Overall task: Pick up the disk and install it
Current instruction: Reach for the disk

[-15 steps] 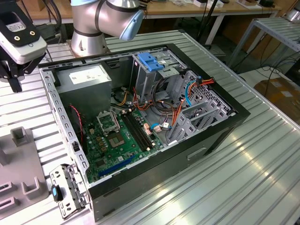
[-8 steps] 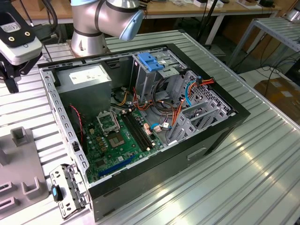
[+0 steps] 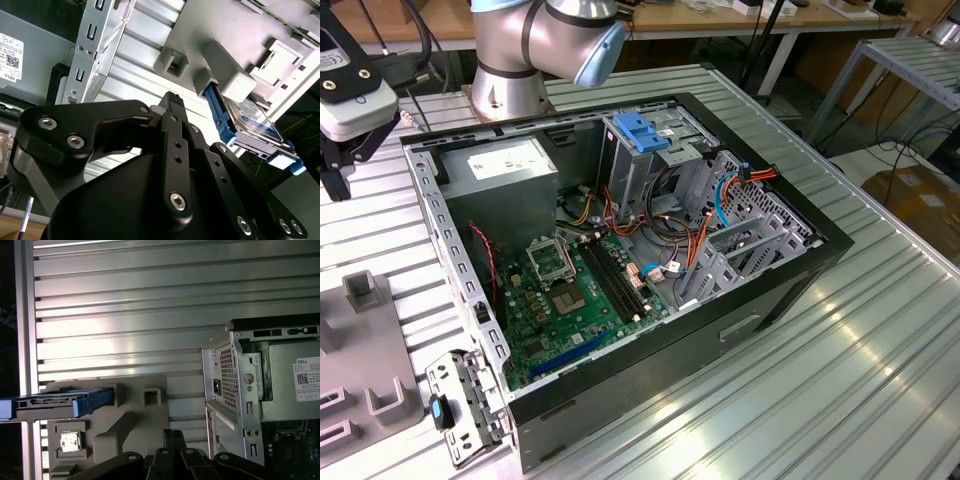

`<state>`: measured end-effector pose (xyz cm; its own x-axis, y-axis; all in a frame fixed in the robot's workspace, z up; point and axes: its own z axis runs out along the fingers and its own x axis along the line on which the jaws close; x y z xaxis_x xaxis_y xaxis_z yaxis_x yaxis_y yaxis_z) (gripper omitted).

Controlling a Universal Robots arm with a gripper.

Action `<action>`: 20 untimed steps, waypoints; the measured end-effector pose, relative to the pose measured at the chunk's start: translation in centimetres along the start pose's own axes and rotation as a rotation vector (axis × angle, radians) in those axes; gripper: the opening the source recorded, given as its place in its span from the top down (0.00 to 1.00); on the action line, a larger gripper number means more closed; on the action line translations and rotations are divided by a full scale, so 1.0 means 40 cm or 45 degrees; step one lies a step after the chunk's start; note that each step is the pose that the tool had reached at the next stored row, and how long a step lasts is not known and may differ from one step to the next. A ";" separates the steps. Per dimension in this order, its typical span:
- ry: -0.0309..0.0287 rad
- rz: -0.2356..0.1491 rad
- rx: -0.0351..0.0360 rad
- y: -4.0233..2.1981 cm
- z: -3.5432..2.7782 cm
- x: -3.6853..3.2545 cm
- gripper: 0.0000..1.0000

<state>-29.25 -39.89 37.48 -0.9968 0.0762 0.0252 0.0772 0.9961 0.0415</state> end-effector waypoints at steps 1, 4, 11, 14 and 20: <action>0.0000 0.000 0.0001 0.000 0.000 0.002 0.89; 0.0000 0.000 0.0000 -0.001 0.000 0.008 0.89; 0.0000 0.000 0.0000 -0.001 0.000 0.019 0.89; 0.0000 0.000 0.0000 -0.002 0.001 0.024 0.89; 0.0000 0.000 0.0000 -0.003 0.001 0.035 0.89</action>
<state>-30.63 -39.90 37.47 -0.9968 0.0762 0.0253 0.0772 0.9962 0.0415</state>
